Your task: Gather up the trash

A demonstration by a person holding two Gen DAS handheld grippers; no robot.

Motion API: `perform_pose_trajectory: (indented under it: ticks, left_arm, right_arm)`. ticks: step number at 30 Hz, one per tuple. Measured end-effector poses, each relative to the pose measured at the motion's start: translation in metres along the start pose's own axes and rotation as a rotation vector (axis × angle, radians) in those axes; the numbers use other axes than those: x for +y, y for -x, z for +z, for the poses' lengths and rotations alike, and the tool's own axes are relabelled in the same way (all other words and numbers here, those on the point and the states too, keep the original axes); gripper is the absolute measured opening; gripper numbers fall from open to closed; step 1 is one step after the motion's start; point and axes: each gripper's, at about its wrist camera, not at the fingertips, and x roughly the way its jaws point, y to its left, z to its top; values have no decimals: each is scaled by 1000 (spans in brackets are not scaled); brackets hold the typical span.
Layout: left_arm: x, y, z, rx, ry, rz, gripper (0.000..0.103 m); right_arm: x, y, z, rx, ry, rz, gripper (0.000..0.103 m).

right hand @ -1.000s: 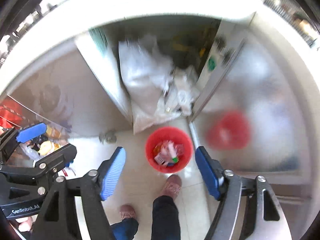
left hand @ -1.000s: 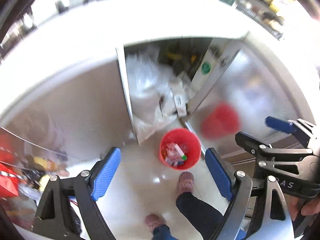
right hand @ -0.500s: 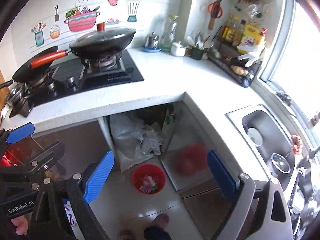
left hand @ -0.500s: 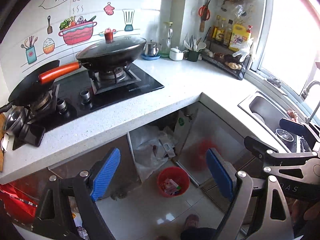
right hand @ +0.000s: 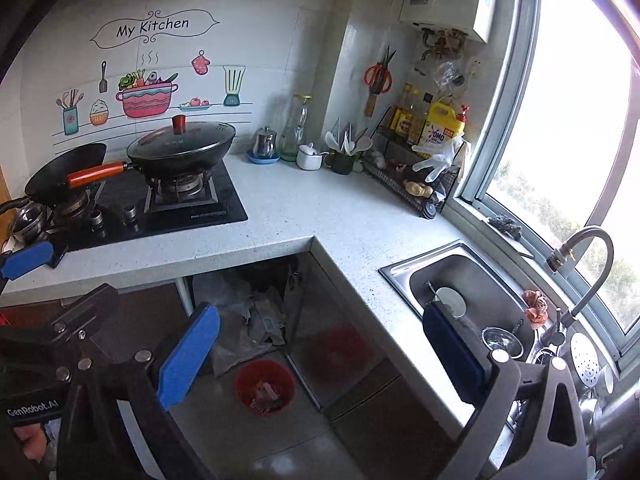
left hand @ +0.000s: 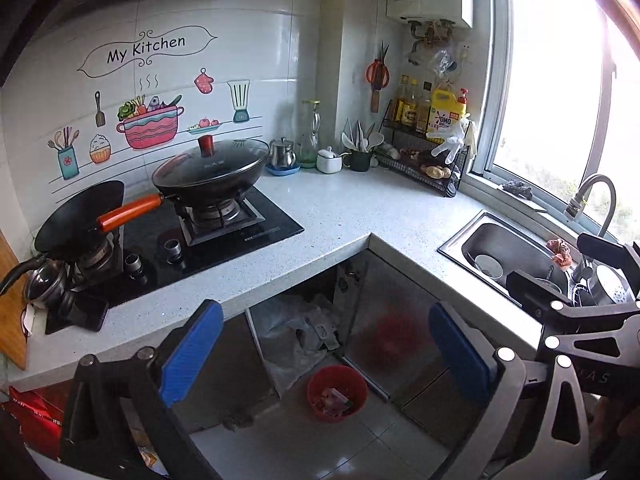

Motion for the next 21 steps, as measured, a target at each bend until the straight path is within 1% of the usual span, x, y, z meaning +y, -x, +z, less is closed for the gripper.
perform_pose_trajectory:
  ticks: [3, 5, 10, 13, 21]
  left_arm:
    - [-7, 5, 1, -7, -6, 8, 102]
    - [-9, 4, -1, 4, -13, 11, 102]
    - [-13, 2, -2, 28, -14, 20, 102]
    - [-12, 2, -3, 28, -12, 27, 102]
    - [-7, -2, -5, 49, -26, 17, 102]
  right_arm:
    - [-6, 6, -2, -11, -6, 1, 102]
    - [-7, 6, -4, -13, -15, 7, 102]
    - [-9, 6, -8, 20, -34, 11, 102]
    - [-9, 9, -10, 25, -36, 6, 102]
    - [-5, 11, -13, 52, -35, -15, 102]
